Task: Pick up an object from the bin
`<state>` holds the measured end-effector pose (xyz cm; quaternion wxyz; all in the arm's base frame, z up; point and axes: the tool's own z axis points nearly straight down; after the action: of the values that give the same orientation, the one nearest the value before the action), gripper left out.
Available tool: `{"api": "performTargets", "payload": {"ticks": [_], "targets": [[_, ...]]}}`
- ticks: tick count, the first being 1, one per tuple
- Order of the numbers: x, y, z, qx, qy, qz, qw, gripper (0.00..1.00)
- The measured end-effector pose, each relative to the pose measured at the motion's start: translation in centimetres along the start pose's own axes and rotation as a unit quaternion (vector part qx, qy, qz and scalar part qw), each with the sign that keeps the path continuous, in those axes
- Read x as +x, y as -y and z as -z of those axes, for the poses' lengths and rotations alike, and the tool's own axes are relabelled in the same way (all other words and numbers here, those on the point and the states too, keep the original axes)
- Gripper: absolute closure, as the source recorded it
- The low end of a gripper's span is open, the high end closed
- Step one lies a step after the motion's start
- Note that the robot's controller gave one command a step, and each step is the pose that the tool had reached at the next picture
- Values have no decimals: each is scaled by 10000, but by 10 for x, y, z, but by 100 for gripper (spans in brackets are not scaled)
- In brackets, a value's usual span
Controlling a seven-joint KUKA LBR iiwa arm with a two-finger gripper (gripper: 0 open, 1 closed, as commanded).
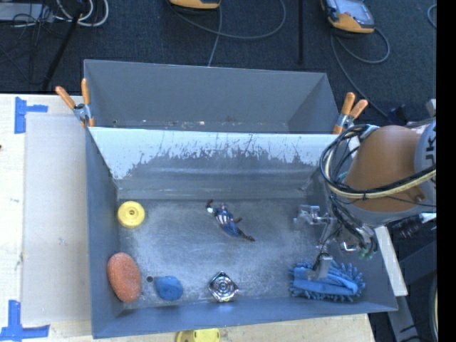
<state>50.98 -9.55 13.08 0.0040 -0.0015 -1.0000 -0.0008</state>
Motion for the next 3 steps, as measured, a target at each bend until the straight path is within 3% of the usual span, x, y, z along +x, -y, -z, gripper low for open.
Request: {"api": "performTargets", "payload": {"ticks": [1,3], "targets": [[-1,0,4,5,33,13,10000,0],[11,20,-17,6,68,524,9986,0]]}}
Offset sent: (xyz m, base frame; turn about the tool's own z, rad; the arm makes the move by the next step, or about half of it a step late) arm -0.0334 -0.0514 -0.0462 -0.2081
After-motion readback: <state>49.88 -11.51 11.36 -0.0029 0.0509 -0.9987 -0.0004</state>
